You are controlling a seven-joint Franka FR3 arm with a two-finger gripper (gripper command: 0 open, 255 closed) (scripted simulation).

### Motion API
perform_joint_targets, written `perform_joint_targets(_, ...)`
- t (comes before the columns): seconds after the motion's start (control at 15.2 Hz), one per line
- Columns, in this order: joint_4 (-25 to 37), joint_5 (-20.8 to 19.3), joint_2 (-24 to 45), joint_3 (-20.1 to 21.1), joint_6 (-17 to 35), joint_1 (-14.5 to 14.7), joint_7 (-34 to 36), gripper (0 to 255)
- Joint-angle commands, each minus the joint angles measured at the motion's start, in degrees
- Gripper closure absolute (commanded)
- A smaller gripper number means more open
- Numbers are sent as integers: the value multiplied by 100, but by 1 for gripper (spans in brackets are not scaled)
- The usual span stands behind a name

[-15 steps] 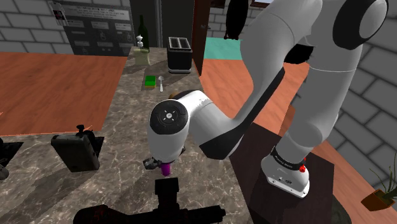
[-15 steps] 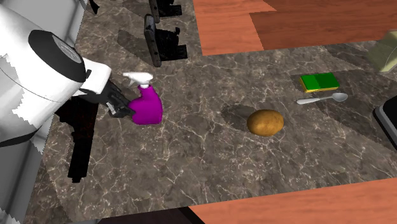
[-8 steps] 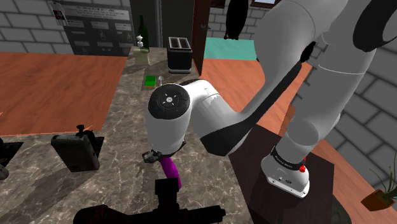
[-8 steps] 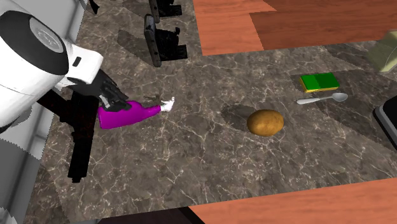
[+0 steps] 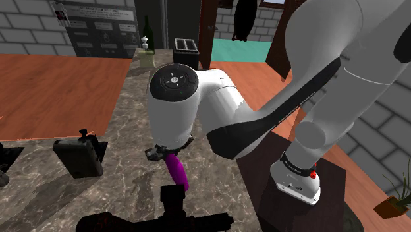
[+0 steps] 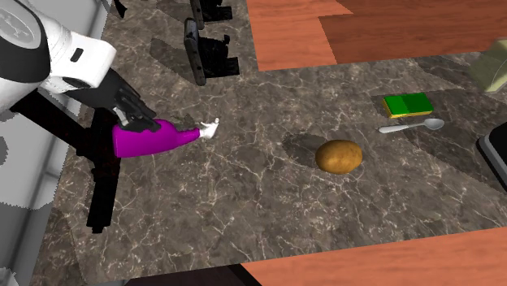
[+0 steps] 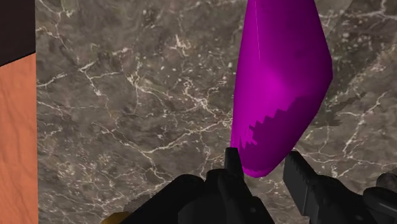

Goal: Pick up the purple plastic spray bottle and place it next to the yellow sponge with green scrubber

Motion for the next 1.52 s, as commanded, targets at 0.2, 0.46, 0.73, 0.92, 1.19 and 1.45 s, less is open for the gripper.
perform_joint_targets(0.2, 144, 796, -653, -216, -159, 75, -659, 255)
perform_joint_targets(0.46, 309, 1155, -959, -473, -386, 250, -987, 255)
perform_joint_targets(0.73, 500, 1386, -1166, -691, -643, 394, -1225, 255)
perform_joint_targets(0.92, 659, 1513, -1285, -821, -846, 470, -1370, 255)
perform_joint_targets(1.19, 889, 1632, -1403, -963, -1123, 542, -1528, 255)
perform_joint_targets(1.45, 1140, 1709, -1481, -1072, -1406, 586, -1655, 255)
